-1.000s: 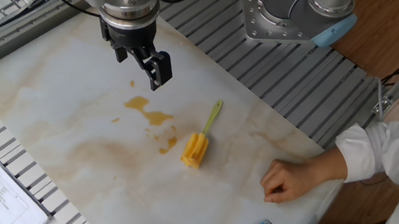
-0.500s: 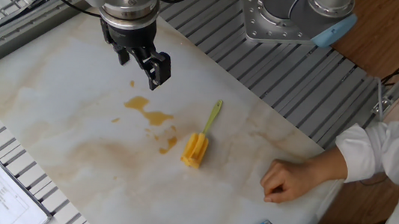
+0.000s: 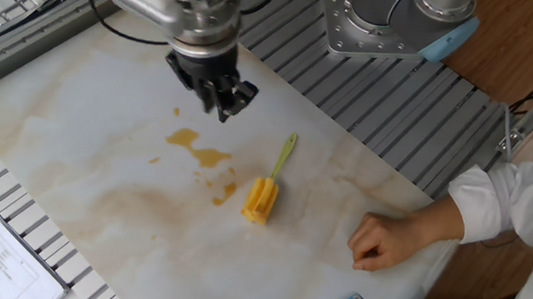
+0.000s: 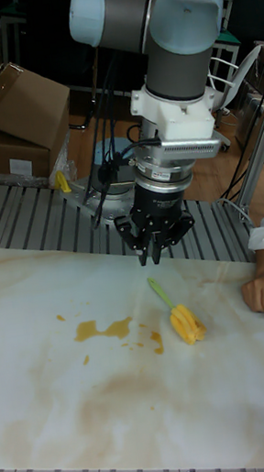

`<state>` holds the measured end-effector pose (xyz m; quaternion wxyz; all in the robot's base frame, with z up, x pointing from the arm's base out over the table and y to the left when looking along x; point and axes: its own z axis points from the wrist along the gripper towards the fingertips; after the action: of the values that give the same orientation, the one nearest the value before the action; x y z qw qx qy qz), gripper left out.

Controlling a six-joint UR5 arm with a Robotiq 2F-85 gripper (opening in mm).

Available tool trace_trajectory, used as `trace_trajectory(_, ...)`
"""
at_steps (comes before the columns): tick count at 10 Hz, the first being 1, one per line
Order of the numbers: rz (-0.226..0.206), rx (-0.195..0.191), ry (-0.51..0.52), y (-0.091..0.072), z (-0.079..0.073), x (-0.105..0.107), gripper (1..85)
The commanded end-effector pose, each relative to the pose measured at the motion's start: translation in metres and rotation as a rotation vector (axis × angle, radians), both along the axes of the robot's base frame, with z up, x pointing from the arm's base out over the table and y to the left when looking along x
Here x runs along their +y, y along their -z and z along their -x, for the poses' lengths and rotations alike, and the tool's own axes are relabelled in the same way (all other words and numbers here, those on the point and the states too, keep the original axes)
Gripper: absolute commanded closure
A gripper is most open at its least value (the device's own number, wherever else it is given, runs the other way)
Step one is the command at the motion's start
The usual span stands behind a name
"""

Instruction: Scrub the table with a brush

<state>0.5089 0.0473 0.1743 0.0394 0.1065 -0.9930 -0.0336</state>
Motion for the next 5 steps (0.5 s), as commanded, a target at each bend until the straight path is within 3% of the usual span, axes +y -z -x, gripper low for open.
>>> trace_trajectory(1, -0.065, 0.016, -0.049, 0.000, 0.008, 0.021, 54.7)
trace_trajectory(2, -0.070, -0.004, -0.037, 0.011, 0.010, 0.032, 49.3)
trace_trajectory(3, -0.045, -0.028, -0.035, 0.023, 0.014, 0.036, 43.7)
trace_trajectory(4, -0.015, -0.044, -0.038, 0.028, 0.016, 0.031, 43.7)
trace_trajectory(5, -0.014, -0.037, -0.057, 0.023, 0.011, 0.021, 44.0)
